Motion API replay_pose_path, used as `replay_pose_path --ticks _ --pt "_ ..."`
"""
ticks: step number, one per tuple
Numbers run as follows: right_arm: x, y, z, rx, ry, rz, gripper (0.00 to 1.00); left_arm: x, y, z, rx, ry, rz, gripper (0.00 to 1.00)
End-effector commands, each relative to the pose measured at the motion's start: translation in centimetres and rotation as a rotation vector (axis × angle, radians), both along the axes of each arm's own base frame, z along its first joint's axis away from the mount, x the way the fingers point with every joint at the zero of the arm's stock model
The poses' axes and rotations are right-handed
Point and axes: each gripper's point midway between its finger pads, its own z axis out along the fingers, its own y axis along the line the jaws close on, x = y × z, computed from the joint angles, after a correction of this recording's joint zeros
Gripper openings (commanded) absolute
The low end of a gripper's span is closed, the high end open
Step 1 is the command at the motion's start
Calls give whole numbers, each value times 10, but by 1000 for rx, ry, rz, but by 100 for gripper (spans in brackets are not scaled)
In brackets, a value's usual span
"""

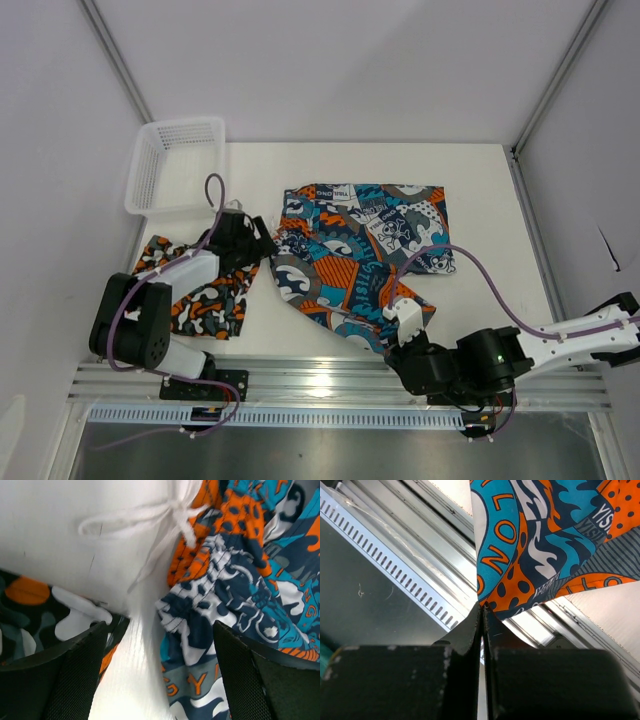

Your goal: Fold and stack the shorts

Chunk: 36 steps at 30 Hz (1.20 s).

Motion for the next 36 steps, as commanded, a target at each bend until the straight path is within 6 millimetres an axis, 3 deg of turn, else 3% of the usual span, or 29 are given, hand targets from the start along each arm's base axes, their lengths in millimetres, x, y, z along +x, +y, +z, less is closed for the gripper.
replay_pose_path --ticks 1,2,3,10,17,20,24,27,33,34,36 --pt "5 -1 0 26 1 -43 0 -7 -10 8 -149 -34 14 86" --pt "4 -2 -2 23 2 -40 0 -6 -16 12 -188 -52 8 86" --pt "5 -2 -4 23 1 -44 0 -13 -15 4 -196 -35 14 86" --pt "2 3 -4 46 15 -32 0 1 -25 5 -345 -83 44 75" --pt "0 7 -11 44 20 -27 0 10 -22 11 -353 -113 76 66" --pt "-1 7 -12 47 23 -23 0 16 -15 13 -303 -121 88 65" --pt "-1 5 -11 53 27 -26 0 12 5 -6 -183 -58 134 64" --pt "0 5 -9 73 30 -27 0 1 14 -20 -192 -51 151 63" --pt "0 5 -9 74 28 -24 0 -7 33 -15 -159 -74 185 62" --pt "-1 5 -9 72 29 -23 0 -3 37 -2 -148 -112 191 62" --pt "0 5 -10 71 28 -25 0 -5 52 2 -79 -110 230 63"
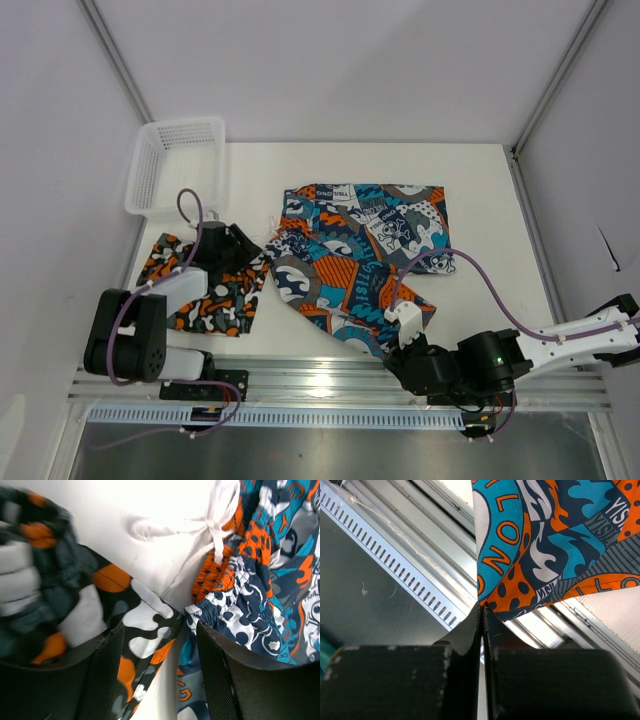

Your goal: Fold and stack the shorts

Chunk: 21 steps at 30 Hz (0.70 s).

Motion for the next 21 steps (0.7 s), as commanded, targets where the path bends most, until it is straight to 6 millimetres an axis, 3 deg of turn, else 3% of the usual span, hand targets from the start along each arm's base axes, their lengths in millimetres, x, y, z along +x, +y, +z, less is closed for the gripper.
replay_pose_path --ticks 1,2,5,8,14,21 --pt "3 5 6 42 -2 -28 0 3 32 21 148 -44 60 63" --pt "3 6 7 47 -1 -28 0 8 36 34 170 -63 70 63" --pt "3 6 6 53 -3 -26 0 6 51 41 212 -59 103 64" --pt "3 8 9 61 -6 -23 0 6 51 48 171 -83 91 64" --pt "4 8 9 57 -10 -26 0 6 2 70 -65 -156 -52 66" --pt "4 10 11 64 -11 -26 0 12 -23 67 -160 -125 -75 66"
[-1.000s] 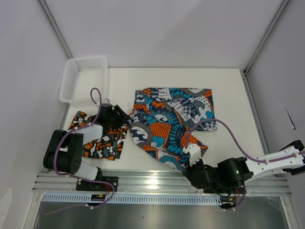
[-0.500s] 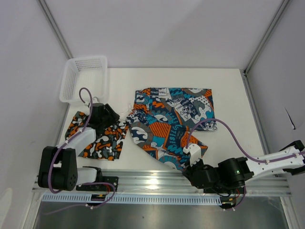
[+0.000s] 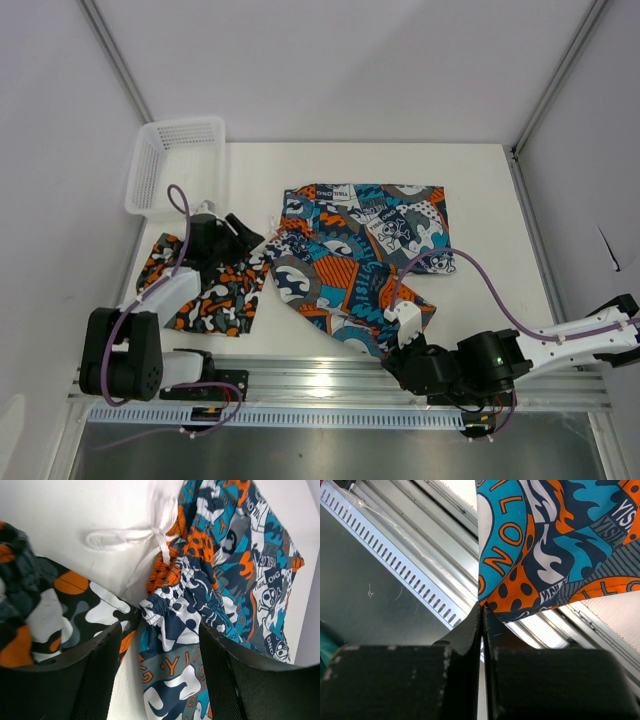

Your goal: Fold and stack the shorts

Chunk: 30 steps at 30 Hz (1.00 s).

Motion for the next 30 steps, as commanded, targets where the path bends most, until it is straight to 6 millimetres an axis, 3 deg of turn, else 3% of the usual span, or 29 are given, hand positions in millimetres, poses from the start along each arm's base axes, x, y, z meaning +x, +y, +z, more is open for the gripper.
replay_pose_path --ticks 1,13,19,22,23,26,30 --pt "5 6 8 44 -14 -27 0 11 -23 10 -83 -10 -41 66" --pt "5 6 11 47 -13 -25 0 28 -48 -22 -131 74 -48 61" --pt "4 5 11 48 -7 -25 0 37 -57 -25 -136 71 -57 50" --pt "3 6 10 51 0 -22 0 40 -60 -25 -139 45 -62 34" --pt "2 6 10 50 0 -20 0 42 -60 -22 -140 25 -55 22" --pt "2 6 10 43 0 -18 0 41 -60 -24 -127 18 -59 1" --pt "6 4 24 43 -11 -43 0 43 -57 -17 -69 32 -81 0"
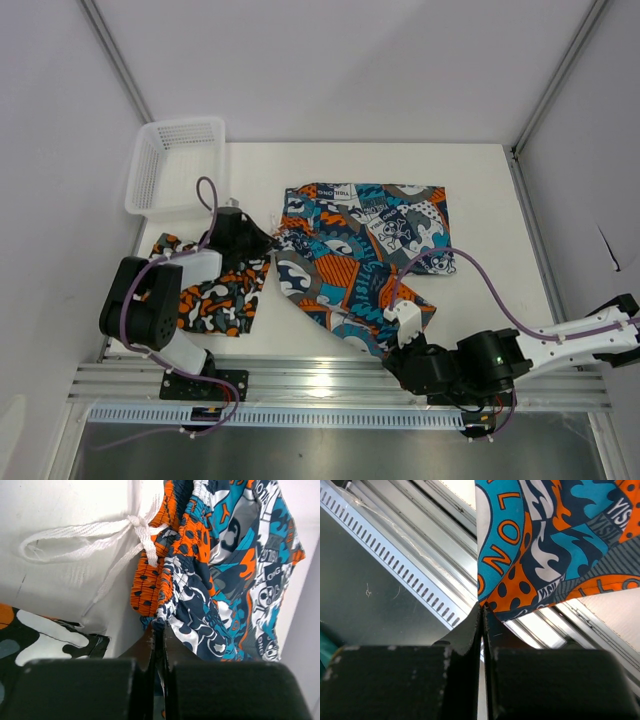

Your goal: Fold and stack the shorts

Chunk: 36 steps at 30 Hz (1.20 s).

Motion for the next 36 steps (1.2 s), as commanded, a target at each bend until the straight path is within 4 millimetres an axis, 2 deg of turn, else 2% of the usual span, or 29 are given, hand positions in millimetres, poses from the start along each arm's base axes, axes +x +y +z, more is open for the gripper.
replay_pose_path --ticks 1,2,4,5,7,9,12,18,20,21,23,26,27,28,32,36 --pt "9 4 38 65 -22 -54 0 8 1 16 56 -30 -30 0" --pt "10 4 43 60 -29 -60 0 9 1 23 75 -45 -43 0" --pt "15 4 63 63 -49 -79 0 -4 0 18 82 11 -80 0" --pt "16 6 65 42 -60 -83 0 -2 0 26 96 -2 -95 0" --pt "20 4 80 33 -82 -96 0 -17 15 18 165 99 -56 0" --pt "24 4 88 31 -101 -112 0 -22 23 24 202 117 -41 0" --pt "42 -11 111 53 -143 -188 0 -23 34 33 214 165 -11 0" --pt "102 -53 171 147 -222 -396 0 -19 30 50 140 292 40 0" --pt "116 -63 181 116 -274 -403 0 -7 24 61 119 290 30 0" --pt "129 -67 189 131 -275 -451 0 -10 23 61 118 317 28 0" --pt "145 -67 187 61 -299 -437 0 -1 22 72 104 320 39 0" --pt "178 -71 182 40 -250 -481 0 2 23 84 94 341 65 0" --pt "198 -86 187 45 -273 -538 0 2 24 87 90 346 71 0" --pt "200 -78 186 83 -237 -484 0 5 23 92 80 336 80 0" --pt "240 -81 184 153 -179 -472 0 11 19 104 31 326 93 0" --pt "271 -85 180 204 -137 -470 0 21 18 111 11 329 98 0"
